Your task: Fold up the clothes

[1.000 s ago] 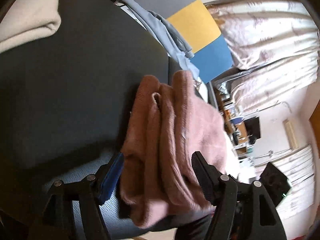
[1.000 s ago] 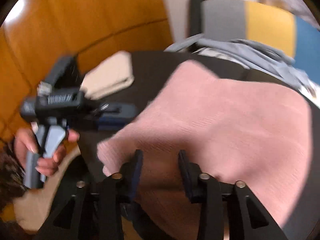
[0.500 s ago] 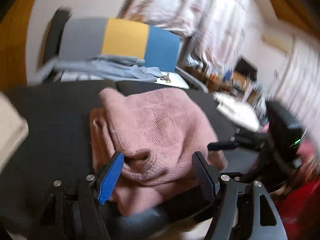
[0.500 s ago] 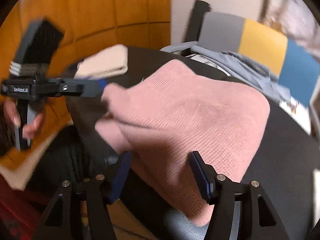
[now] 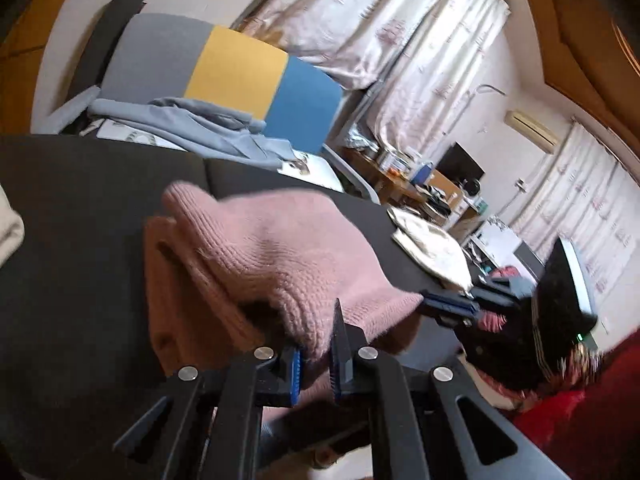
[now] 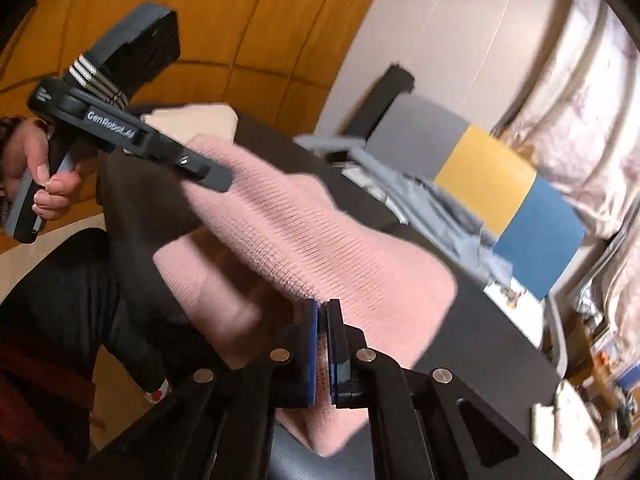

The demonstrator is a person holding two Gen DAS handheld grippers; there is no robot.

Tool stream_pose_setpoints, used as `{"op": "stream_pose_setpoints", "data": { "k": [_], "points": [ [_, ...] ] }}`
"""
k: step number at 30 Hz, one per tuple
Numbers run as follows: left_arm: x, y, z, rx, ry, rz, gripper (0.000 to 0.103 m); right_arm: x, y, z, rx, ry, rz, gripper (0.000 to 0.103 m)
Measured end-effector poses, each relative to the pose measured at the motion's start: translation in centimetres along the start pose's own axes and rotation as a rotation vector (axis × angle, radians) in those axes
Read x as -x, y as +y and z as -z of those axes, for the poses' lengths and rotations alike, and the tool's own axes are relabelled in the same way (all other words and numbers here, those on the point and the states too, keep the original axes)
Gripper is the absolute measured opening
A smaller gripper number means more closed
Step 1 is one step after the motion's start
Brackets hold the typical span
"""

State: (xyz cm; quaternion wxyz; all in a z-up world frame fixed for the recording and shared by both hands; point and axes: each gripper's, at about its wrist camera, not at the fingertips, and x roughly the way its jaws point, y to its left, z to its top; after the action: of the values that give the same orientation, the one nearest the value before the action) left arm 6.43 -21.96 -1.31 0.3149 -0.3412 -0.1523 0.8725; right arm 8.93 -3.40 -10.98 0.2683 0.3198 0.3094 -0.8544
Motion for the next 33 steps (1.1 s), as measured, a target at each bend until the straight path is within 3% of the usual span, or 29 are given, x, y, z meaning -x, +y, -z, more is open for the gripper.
{"op": "stream_pose_setpoints", "data": {
  "k": [5,8,10,11,13,16,20,21,22,25,28,31,33],
  "points": [
    [-3.4,1.5,6.1,0.003,0.16,-0.143,0.011,0.1,0.2,1.7,0.02,0.006,-0.059,0.004],
    [-2.3,3.1,6.5,0.132,0.089,-0.092,0.016,0.5,-0.1,2.4,0.016,-0.001,-0.103,0.012],
    [-1.1,3.9,6.1,0.196,0.059,-0.045,0.023,2.1,-1.5,2.0,-0.038,-0.041,-0.159,0.025],
    [-0.5,4.3,5.9,0.228,0.045,-0.021,0.023,2.8,-2.2,1.8,-0.065,-0.061,-0.187,0.027],
    [0.4,4.9,5.8,0.244,0.046,-0.034,0.024,4.6,-3.6,1.3,-0.124,-0.104,-0.223,0.033],
    [2.2,4.9,5.5,0.262,-0.003,-0.068,0.024,5.6,-7.5,-0.3,-0.286,-0.171,-0.172,0.047],
    [3.7,3.2,3.8,0.208,-0.109,-0.163,0.024,1.9,-10.4,-2.6,-0.44,-0.136,-0.142,0.044],
    [3.9,2.4,3.5,0.174,-0.113,-0.186,0.024,0.5,-10.2,-3.3,-0.433,-0.106,-0.15,0.029],
    [4.0,1.6,3.2,0.14,-0.117,-0.208,0.024,-1.0,-9.4,-3.9,-0.397,-0.069,-0.164,0.024],
    [2.8,0.4,2.0,0.086,-0.086,-0.222,0.024,-5.0,-6.4,-5.3,-0.264,0.042,-0.23,0.024],
    [0.7,-1.0,0.8,0.057,-0.051,-0.202,0.024,-6.7,-3.2,-5.8,-0.161,0.066,-0.235,0.024],
    [-2.0,-2.9,0.3,0.045,-0.048,-0.095,0.024,-6.3,-3.6,-5.6,-0.246,0.039,-0.269,0.03],
    [-3.8,-3.7,0.8,-0.025,-0.002,-0.171,0.024,-5.8,-4.5,-5.1,-0.303,0.024,-0.304,0.032]
  ]
}}
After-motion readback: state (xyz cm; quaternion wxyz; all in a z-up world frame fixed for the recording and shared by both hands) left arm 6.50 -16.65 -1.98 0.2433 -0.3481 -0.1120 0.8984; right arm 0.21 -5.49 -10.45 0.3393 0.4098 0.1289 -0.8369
